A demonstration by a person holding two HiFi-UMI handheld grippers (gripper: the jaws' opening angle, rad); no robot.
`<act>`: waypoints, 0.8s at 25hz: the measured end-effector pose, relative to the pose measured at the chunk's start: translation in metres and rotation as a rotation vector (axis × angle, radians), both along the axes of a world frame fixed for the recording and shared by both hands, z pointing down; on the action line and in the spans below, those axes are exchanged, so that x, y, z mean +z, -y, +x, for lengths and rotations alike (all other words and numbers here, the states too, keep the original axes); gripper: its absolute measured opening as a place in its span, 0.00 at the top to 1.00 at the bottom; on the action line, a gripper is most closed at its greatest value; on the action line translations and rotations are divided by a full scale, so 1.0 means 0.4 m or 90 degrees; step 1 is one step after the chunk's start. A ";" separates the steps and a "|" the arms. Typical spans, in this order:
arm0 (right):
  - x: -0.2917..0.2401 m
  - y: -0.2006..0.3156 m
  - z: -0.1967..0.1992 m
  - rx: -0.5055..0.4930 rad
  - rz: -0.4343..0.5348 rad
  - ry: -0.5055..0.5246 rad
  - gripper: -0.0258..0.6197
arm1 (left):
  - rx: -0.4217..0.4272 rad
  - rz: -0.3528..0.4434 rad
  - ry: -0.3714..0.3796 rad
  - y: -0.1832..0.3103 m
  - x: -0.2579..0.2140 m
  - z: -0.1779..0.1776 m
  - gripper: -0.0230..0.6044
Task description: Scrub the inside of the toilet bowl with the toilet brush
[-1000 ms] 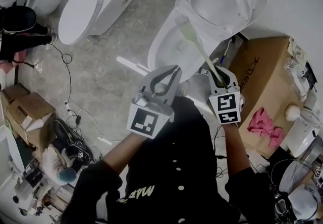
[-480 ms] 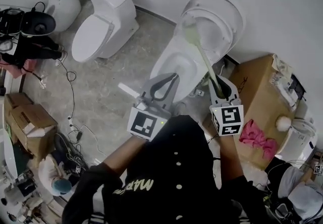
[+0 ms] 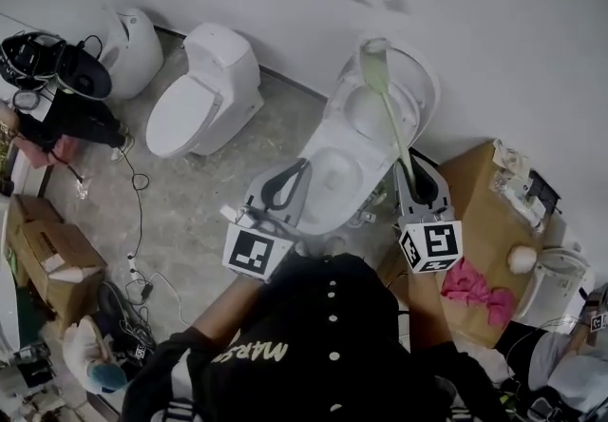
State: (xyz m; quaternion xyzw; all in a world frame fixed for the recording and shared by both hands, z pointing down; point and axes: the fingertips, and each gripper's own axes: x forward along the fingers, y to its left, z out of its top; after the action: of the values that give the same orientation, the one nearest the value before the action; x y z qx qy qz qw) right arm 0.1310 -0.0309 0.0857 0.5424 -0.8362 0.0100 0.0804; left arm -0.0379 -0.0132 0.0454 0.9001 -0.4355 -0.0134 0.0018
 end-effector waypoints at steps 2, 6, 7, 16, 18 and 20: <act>-0.034 -0.006 -0.006 -0.008 0.021 0.013 0.82 | -0.001 0.006 -0.003 -0.004 -0.020 -0.005 0.91; -0.082 -0.008 -0.031 -0.036 0.058 0.038 0.82 | -0.003 0.023 -0.001 -0.001 -0.049 -0.011 0.91; -0.094 -0.009 -0.036 -0.039 0.067 0.040 0.82 | -0.006 0.026 -0.001 0.000 -0.055 -0.013 0.91; -0.185 -0.013 -0.069 -0.049 0.152 0.050 0.82 | -0.012 0.030 0.016 0.008 -0.053 -0.031 0.91; -0.189 -0.014 -0.076 -0.050 0.155 0.046 0.82 | -0.018 0.038 0.007 0.012 -0.070 -0.034 0.91; -0.189 -0.014 -0.080 -0.049 0.155 0.038 0.82 | -0.018 0.041 0.010 0.015 -0.075 -0.037 0.91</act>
State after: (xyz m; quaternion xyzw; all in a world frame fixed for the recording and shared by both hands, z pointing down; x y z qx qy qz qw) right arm 0.0989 -0.0254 0.0099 0.5149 -0.8536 -0.0785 -0.0110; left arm -0.0527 -0.0193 0.0155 0.8933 -0.4479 -0.0207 -0.0309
